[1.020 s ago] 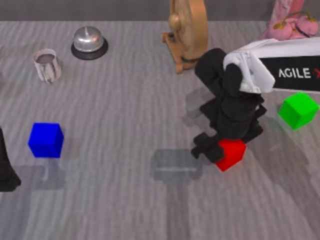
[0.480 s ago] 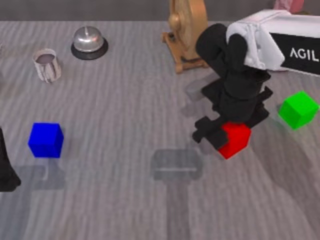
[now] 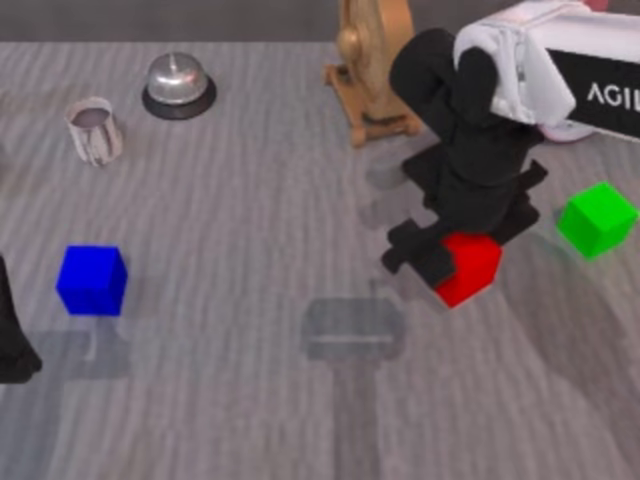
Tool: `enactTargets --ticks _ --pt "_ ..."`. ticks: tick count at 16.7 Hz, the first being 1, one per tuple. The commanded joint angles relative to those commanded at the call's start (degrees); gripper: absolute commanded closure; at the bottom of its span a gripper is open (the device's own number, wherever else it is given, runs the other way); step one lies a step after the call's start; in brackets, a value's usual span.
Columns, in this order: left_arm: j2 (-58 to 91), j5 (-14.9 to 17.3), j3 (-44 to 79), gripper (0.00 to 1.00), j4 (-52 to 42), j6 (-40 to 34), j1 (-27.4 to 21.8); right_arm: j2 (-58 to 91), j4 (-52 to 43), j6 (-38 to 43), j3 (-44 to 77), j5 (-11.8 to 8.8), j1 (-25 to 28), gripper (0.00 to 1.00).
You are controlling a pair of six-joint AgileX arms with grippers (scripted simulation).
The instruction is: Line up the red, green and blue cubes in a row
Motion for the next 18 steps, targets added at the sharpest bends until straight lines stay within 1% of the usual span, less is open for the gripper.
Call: enactTargets --ticks 2,5,11,13,16,18 --pt "0.0 0.0 0.0 0.00 0.0 0.0 0.0 1.7 -1.4 3.1 3.0 0.1 1.7 1.00" --pt "0.0 0.0 0.0 0.00 0.0 0.0 0.0 5.9 -4.8 12.0 10.3 0.4 5.6 1.00" --pt "0.0 0.0 0.0 0.00 0.0 0.0 0.0 15.8 -13.7 40.0 27.8 0.9 15.5 1.00" --pt "0.0 0.0 0.0 0.00 0.0 0.0 0.0 18.4 -16.1 47.8 33.1 1.1 18.5 1.00" --pt "0.0 0.0 0.0 0.00 0.0 0.0 0.0 20.6 -18.3 55.0 38.5 1.4 21.6 1.00" --pt "0.0 0.0 0.0 0.00 0.0 0.0 0.0 21.0 -18.7 56.8 40.0 1.5 22.4 1.00"
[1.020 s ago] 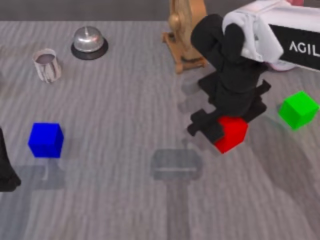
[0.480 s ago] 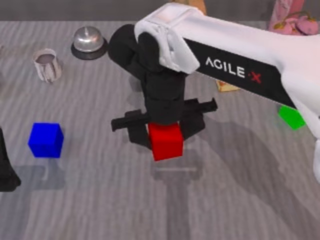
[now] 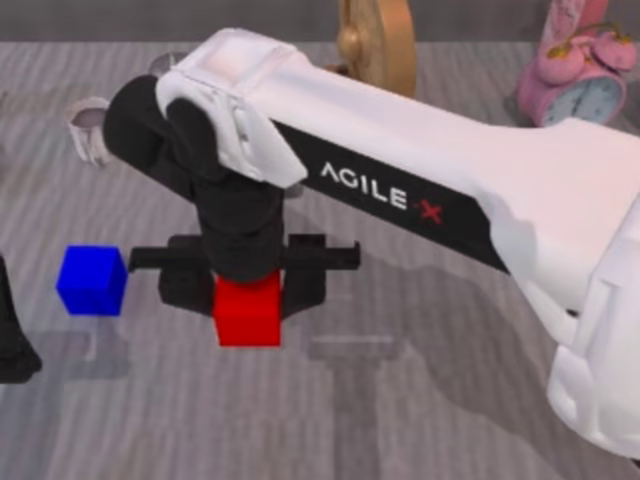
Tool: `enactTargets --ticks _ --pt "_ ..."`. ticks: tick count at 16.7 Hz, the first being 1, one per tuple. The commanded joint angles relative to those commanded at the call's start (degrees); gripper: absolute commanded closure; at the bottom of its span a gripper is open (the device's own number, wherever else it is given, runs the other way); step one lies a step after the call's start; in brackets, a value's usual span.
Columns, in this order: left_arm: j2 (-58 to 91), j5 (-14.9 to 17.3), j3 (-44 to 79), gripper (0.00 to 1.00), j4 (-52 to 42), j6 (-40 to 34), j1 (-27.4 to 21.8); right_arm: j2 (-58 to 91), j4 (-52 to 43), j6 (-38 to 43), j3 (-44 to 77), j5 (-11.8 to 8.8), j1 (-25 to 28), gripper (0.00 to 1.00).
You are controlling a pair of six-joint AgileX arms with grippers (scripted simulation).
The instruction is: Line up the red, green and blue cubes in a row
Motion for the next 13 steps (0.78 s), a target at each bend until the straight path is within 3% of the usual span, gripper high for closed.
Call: enactTargets --ticks 6,13 --pt "0.0 0.0 0.0 0.00 0.0 0.0 0.0 -0.3 1.1 -0.1 -1.1 -0.1 -0.1 1.00" --pt "0.0 0.0 0.0 0.00 0.0 0.0 0.0 0.8 14.5 0.2 -13.6 0.0 0.1 1.00"
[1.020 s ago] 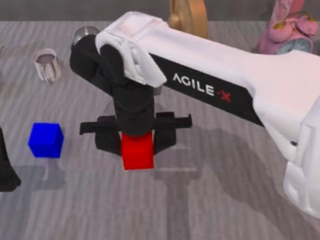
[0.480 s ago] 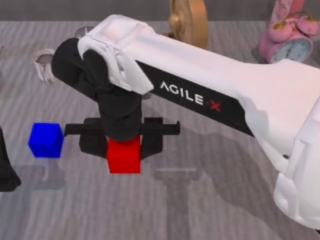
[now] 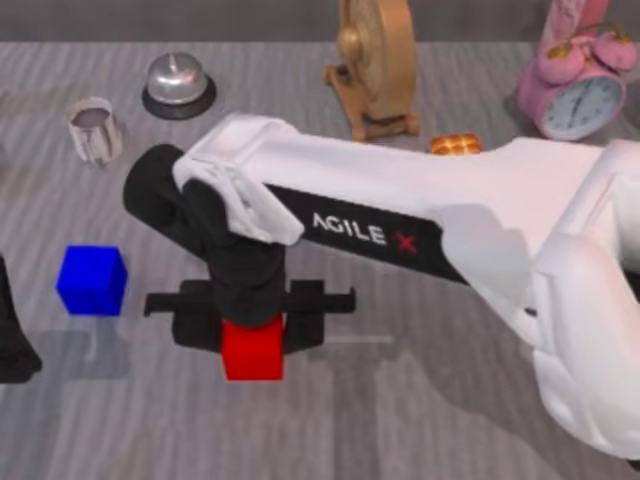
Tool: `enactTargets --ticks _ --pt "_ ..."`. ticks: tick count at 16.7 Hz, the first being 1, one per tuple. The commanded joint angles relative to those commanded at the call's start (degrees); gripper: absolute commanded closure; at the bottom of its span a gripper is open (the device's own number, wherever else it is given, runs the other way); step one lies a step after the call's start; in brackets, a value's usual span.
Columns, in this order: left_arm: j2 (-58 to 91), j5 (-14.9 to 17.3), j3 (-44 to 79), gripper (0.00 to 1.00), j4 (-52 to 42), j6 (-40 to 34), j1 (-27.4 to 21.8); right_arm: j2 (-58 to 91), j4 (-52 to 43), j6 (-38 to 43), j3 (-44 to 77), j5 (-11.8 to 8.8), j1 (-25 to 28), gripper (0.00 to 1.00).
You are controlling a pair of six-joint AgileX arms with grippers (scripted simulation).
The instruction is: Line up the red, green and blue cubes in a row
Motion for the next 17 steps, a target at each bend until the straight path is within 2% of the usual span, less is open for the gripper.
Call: enactTargets --ticks 4,17 --pt "0.0 0.0 0.0 0.00 0.0 0.0 0.0 0.1 0.6 0.0 -0.6 0.0 0.1 1.00" --pt "0.0 0.0 0.0 0.00 0.0 0.0 0.0 0.1 0.6 0.0 -0.6 0.0 0.1 0.02"
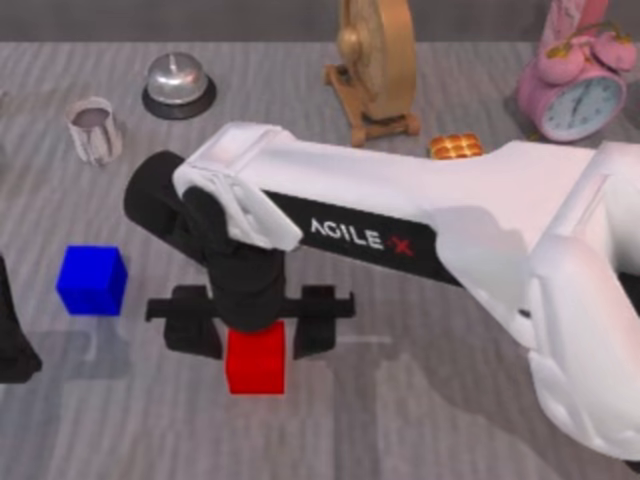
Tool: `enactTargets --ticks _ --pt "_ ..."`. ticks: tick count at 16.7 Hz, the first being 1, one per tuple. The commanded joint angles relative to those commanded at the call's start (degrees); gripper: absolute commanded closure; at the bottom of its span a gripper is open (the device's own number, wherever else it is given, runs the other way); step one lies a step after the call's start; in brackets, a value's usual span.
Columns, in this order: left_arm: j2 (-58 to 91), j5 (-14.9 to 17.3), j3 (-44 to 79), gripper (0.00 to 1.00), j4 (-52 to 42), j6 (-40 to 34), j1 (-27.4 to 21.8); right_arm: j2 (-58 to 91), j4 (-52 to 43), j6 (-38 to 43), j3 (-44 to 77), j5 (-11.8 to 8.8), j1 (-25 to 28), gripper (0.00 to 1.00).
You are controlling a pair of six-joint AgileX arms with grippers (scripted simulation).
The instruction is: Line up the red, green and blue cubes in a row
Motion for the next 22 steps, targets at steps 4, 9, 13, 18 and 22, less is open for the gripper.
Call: enactTargets --ticks 4,9,13,18,22 --pt "0.0 0.0 0.0 0.00 0.0 0.0 0.0 0.0 0.0 0.0 0.0 0.0 0.0 0.00" --pt "0.0 0.0 0.0 0.00 0.0 0.0 0.0 0.0 0.0 0.0 0.0 0.0 -0.2 0.00" --pt "0.0 0.0 0.0 0.00 0.0 0.0 0.0 -0.2 -4.3 0.0 4.2 0.1 0.3 0.00" --pt "0.0 0.0 0.0 0.00 0.0 0.0 0.0 -1.1 -14.3 0.1 13.1 0.0 0.5 0.00" --pt "0.0 0.0 0.0 0.00 0.0 0.0 0.0 -1.1 -14.7 0.1 13.5 0.0 0.2 0.00"
